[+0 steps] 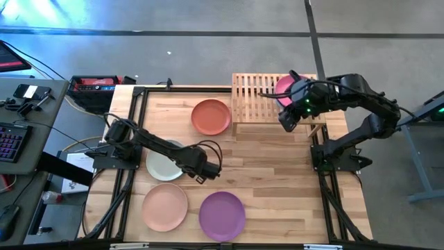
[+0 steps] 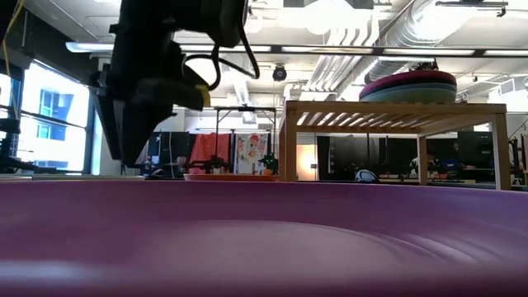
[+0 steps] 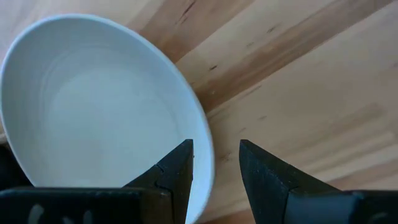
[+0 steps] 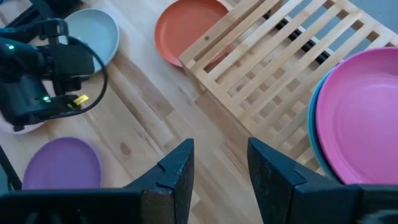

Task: Place and stack plates onto a shelf
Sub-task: Put the white plate on the shelf

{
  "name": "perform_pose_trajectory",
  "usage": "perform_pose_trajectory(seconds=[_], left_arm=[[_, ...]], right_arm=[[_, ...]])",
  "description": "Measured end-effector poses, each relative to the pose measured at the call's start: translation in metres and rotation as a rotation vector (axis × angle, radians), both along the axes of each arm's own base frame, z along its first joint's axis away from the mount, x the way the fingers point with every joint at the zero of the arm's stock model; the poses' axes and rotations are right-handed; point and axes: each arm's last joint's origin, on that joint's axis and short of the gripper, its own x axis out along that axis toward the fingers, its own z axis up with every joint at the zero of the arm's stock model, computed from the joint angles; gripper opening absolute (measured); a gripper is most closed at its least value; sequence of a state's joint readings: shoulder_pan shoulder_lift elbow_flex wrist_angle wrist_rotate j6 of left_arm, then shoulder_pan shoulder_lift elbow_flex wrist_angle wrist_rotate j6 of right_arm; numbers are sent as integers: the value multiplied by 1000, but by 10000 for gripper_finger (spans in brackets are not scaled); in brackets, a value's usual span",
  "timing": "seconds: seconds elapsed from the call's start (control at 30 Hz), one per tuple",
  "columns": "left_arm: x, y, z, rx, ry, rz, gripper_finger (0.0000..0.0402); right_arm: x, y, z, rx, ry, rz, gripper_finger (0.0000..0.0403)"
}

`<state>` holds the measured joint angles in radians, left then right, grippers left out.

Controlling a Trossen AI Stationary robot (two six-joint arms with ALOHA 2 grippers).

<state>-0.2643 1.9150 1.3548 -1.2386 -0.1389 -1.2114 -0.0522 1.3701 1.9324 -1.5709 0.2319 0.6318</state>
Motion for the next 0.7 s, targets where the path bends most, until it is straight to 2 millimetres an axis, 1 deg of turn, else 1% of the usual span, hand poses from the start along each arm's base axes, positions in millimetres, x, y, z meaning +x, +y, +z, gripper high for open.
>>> perform_pose_trajectory(seconds=[0.27, 0.53, 0.7], left_arm=[[5, 3, -20, 15, 64, -8, 119], [9, 5, -38, 18, 129, -38, 119], [9, 5, -41, 22, 135, -41, 119]], right_arm=[[0, 7, 0, -3, 0, 33, 126], [0, 7, 0, -4, 1, 34, 126], [0, 7, 0, -4, 1, 35, 126]])
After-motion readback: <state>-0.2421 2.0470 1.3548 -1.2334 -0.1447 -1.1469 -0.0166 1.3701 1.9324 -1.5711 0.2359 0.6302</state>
